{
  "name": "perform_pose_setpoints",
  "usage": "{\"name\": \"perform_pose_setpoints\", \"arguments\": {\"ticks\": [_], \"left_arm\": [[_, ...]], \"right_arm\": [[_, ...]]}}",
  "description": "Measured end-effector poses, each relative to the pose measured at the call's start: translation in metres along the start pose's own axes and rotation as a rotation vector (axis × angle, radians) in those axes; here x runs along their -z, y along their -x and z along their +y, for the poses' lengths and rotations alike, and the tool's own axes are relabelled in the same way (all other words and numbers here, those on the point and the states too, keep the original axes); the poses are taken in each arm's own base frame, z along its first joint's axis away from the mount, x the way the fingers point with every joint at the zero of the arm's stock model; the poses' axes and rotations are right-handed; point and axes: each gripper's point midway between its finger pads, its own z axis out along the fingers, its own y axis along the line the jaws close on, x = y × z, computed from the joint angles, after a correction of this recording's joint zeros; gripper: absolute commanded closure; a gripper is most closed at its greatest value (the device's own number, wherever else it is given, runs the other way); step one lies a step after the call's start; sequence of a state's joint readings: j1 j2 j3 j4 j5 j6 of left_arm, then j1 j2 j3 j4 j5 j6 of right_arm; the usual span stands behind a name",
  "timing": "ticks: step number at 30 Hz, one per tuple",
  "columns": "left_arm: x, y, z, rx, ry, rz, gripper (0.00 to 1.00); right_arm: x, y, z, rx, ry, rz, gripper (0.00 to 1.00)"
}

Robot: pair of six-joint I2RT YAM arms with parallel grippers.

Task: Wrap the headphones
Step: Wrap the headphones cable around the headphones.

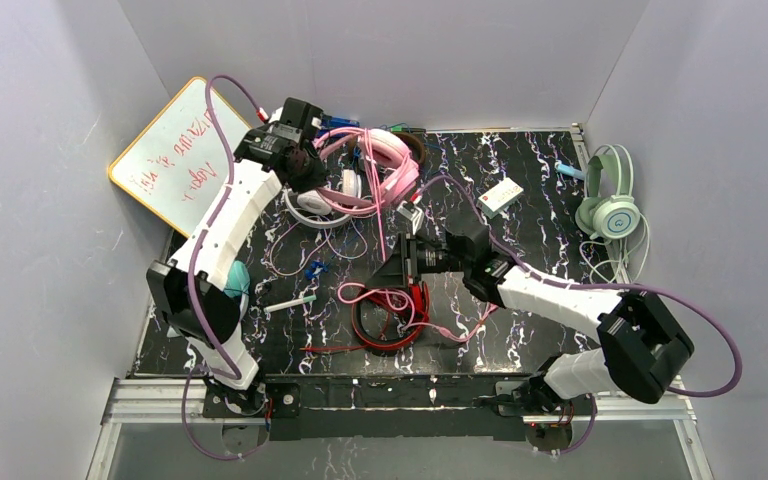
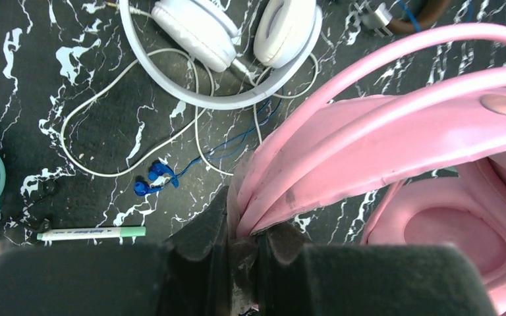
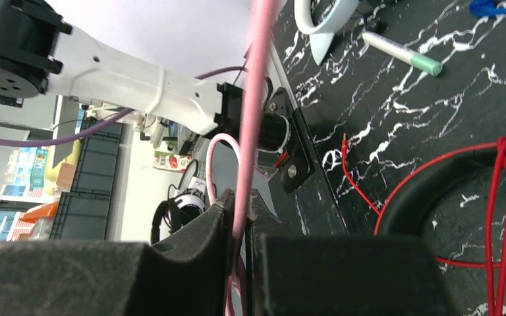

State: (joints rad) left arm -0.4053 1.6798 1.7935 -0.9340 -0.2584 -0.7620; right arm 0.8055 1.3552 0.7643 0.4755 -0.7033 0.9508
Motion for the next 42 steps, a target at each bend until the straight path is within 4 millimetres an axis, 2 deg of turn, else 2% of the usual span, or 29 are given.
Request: {"name": "perform_pose_setpoints", "arguments": {"ticks": [7, 11, 17, 21, 24, 30, 32, 35, 38, 42], "left_arm": [[0.030, 0.038, -0.009, 0.053, -0.057, -0.068, 1.00], [0.034, 0.054, -0.011, 0.081, -0.078, -0.078, 1.00], [0.034, 0.056, -0.009, 0.101, -0.095, -0.036, 1.00], [0.039, 0.059, -0.010, 0.115, -0.113, -0.028, 1.00], [0.049, 0.068, -0.009, 0.131, -0.137, -0.038, 1.00], [0.064, 0.116, -0.014, 0.259, -0.219, -0.162, 1.00], [0.064, 0.125, -0.011, 0.288, -0.223, -0.185, 1.00], [0.064, 0.125, -0.012, 0.295, -0.227, -0.181, 1.00], [0.064, 0.122, -0.014, 0.291, -0.236, -0.173, 1.00], [0.066, 0.120, -0.013, 0.291, -0.240, -0.170, 1.00]], "right_arm": [[-0.001, -0.027, -0.011, -0.003, -0.001, 0.035, 0.81], [-0.003, -0.038, -0.014, 0.002, 0.000, 0.047, 0.81], [-0.002, -0.037, -0.028, 0.030, -0.048, 0.003, 0.81], [-0.001, -0.037, -0.036, 0.042, -0.074, -0.014, 0.76], [0.000, -0.039, -0.038, 0.044, -0.071, -0.019, 0.72], [0.008, -0.074, -0.054, -0.008, -0.086, 0.064, 0.67], [0.008, -0.078, -0.055, -0.010, -0.088, 0.076, 0.70], [0.009, -0.077, -0.054, 0.011, -0.086, 0.078, 0.77], [0.009, -0.076, -0.056, 0.029, -0.102, 0.081, 0.97], [0.008, -0.067, -0.053, 0.057, -0.126, 0.074, 0.99]]}}
